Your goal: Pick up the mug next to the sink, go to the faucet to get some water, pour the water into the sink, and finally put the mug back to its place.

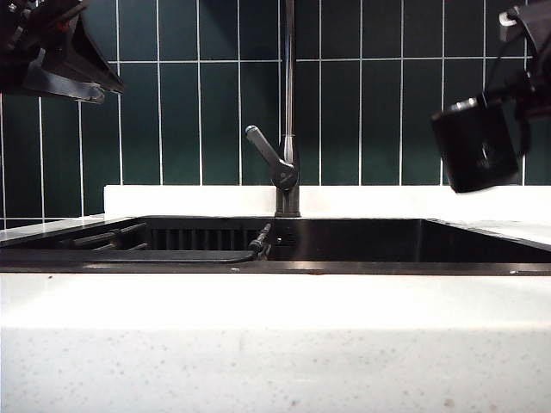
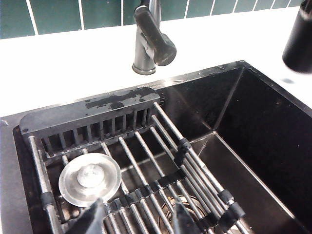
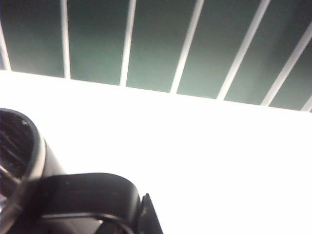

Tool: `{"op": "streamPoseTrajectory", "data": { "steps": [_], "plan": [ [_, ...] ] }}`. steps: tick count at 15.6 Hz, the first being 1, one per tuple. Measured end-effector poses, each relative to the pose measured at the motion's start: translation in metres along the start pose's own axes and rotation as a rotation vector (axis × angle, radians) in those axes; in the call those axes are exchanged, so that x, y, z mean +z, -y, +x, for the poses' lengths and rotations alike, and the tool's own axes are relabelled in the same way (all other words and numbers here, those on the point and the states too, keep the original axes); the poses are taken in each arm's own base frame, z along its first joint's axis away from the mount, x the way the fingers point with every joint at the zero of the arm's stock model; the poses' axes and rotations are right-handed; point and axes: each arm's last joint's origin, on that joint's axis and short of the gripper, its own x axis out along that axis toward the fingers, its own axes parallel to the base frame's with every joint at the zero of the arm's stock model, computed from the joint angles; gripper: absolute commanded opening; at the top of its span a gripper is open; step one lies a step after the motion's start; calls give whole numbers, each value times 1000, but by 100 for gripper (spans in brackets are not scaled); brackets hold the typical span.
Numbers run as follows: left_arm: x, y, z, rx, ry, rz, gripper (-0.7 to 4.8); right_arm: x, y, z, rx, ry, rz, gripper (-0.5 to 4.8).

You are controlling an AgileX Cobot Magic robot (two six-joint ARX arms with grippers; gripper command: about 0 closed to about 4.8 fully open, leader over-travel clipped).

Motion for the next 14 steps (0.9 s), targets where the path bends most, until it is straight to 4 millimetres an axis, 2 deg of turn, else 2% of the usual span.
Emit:
{"op": "streamPoseTrajectory", "data": {
  "steps": [2, 7, 10, 12, 14],
  "plan": [
    [0, 0, 0, 0, 0, 12, 179, -14, 3, -3, -34, -4, 52, -1],
    [-2, 0, 0, -1, -16, 16, 179, -21, 16, 0, -90, 2, 273, -1],
    [-2, 0, 0, -1, -24, 13, 179, -32, 12, 4, -76, -59, 269, 0],
    [-4, 0, 0, -2, -39, 8, 179, -34, 12, 5, -75, -74, 267, 32],
    [-6, 0, 0, -3, -56, 16, 178, -33, 12, 5, -54, -71, 271, 32]
  ]
}}
